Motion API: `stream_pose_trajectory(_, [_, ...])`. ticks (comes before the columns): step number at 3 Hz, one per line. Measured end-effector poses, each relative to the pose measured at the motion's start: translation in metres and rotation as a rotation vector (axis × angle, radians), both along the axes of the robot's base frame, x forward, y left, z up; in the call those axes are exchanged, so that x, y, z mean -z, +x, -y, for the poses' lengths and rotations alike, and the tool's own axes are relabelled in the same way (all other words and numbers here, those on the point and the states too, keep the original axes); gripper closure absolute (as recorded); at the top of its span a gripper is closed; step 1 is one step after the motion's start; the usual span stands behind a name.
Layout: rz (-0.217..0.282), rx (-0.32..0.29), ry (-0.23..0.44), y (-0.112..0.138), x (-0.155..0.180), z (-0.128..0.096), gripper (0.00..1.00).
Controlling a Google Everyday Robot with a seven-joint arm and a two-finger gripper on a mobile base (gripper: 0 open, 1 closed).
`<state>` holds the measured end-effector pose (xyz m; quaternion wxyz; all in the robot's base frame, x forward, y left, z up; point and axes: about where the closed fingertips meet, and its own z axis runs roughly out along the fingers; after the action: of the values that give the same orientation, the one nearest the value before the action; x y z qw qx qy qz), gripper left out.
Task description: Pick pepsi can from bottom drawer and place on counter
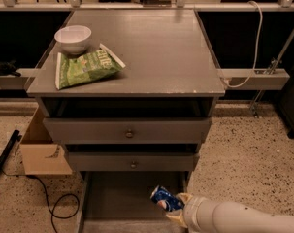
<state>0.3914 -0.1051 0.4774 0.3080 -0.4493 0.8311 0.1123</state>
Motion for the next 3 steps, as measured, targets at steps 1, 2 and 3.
stream_pose_trajectory(1, [0.076,0.019,0.021,-0.012,-0.052,0.012,1.0])
stream_pose_trajectory(2, [0.096,-0.006,0.013,0.0,-0.069,-0.001,1.0])
stream_pose_trajectory(3, [0.137,-0.028,-0.01,0.02,-0.102,-0.009,1.0])
